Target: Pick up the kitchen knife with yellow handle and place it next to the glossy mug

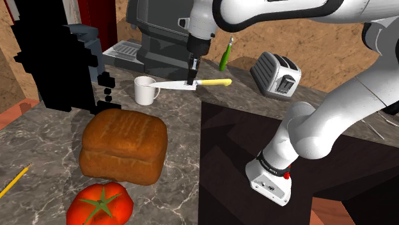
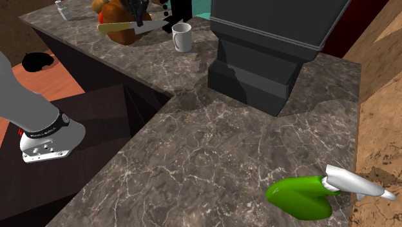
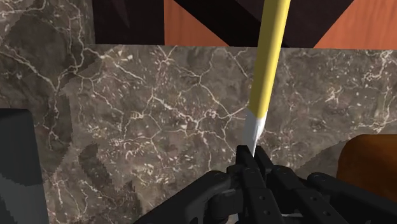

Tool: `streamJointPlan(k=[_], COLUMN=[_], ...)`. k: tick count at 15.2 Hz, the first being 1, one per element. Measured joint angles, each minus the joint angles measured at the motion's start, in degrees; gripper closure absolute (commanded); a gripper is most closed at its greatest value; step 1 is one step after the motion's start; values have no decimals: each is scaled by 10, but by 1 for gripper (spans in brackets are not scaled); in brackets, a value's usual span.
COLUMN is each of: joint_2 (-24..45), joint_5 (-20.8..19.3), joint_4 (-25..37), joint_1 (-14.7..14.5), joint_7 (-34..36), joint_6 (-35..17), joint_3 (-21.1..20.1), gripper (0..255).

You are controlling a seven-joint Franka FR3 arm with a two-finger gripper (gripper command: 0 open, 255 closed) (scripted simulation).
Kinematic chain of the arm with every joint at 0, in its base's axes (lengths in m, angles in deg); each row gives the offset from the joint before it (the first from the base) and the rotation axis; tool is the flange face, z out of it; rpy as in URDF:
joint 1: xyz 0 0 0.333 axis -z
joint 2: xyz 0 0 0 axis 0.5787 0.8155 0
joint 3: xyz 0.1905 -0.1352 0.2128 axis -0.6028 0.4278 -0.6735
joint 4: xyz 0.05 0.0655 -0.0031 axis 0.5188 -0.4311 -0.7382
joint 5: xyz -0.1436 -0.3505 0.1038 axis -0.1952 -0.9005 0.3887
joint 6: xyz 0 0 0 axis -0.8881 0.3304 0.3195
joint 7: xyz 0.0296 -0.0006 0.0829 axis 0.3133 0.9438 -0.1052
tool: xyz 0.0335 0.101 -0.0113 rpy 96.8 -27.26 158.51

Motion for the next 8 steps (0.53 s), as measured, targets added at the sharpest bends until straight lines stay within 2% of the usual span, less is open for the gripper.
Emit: streamJointPlan(k=[8], joint_2=[19], joint_5=[1], joint_4=[-41], joint_1=[-2], joint_7=[5], joint_6=[-60], joint_3=[-3], gripper=[255])
